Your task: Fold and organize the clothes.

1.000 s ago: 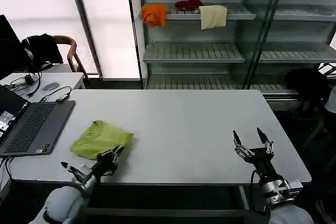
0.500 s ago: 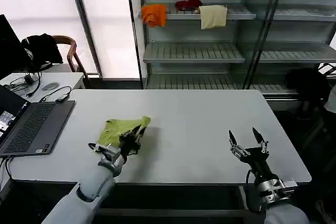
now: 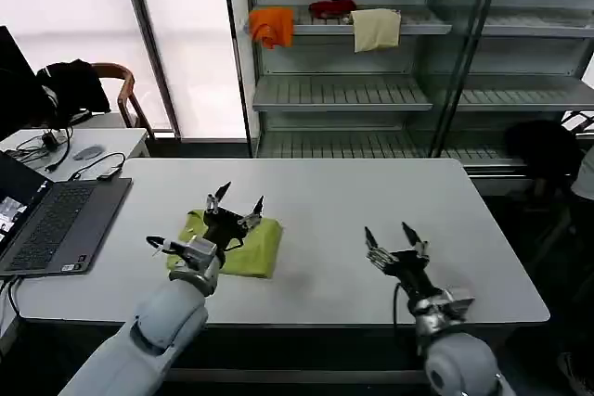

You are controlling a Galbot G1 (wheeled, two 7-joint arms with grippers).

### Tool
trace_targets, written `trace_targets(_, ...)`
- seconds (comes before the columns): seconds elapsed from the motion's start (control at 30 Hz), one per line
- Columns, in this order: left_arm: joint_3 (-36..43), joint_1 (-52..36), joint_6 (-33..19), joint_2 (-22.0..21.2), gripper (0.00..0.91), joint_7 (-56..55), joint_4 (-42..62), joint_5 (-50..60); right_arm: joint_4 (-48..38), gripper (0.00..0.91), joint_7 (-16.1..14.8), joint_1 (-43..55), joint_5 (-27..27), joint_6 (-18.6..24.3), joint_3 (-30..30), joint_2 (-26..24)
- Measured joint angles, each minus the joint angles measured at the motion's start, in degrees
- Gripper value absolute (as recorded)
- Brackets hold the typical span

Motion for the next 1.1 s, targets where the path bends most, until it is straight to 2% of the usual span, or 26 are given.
trace_targets(0.27, -10.83, 10.75, -0.07, -0.41, 0.907, 5.65, -9.32, -1.31, -9.84, 0.907, 7.53, 12.94, 3.23, -10.57, -12.1, 9.57)
trace_targets(0.47, -14.93, 16.57, -0.03, -2.25, 0.907, 8.33, -12.84, -1.64, -15.42, 0.897, 10.75, 17.96, 4.44, -14.68, -16.79, 14.9)
trace_targets(0.57, -16.09, 18.19, -0.03, -3.03, 0.907, 9.4, -13.96, -1.55, -17.56, 0.746, 11.51, 19.8, 4.78, -15.9, -18.11, 16.93)
trace_targets(0.6, -16.4, 18.63, -0.03, -3.19, 0.907, 9.64, -14.23, -1.55, -18.15, 0.574, 11.7, 20.23, 4.85, -16.21, -18.46, 17.52)
trace_targets(0.73, -17.46, 20.15, -0.02, -3.85, 0.907, 10.37, -15.15, -1.46, -19.78, 0.363, 12.3, 21.41, 4.98, -17.09, -19.78, 19.16)
trace_targets(0.77, -17.65, 20.45, -0.01, -4.03, 0.907, 10.56, -15.37, -1.45, -20.17, 0.282, 12.39, 21.62, 4.98, -17.24, -19.99, 19.45)
trace_targets(0.8, -17.83, 20.68, -0.01, -4.23, 0.907, 10.76, -15.55, -1.44, -20.55, 0.252, 12.47, 21.78, 4.98, -17.35, -20.15, 19.66)
trace_targets(0.83, -18.02, 20.95, -0.02, -4.43, 0.907, 11.0, -15.74, -1.47, -20.92, 0.161, 12.54, 21.94, 4.97, -17.45, -20.31, 19.88)
trace_targets(1.0, -19.16, 21.56, 0.14, -4.85, 0.907, 11.64, -16.33, -3.05, -21.8, 0.02, 12.71, 22.38, 5.06, -17.62, -20.72, 20.52)
trace_targets(1.1, -19.23, 21.99, 0.25, -5.15, 0.907, 12.09, -16.61, -4.08, -22.05, 0.0, 12.83, 22.65, 5.13, -17.67, -20.85, 20.7)
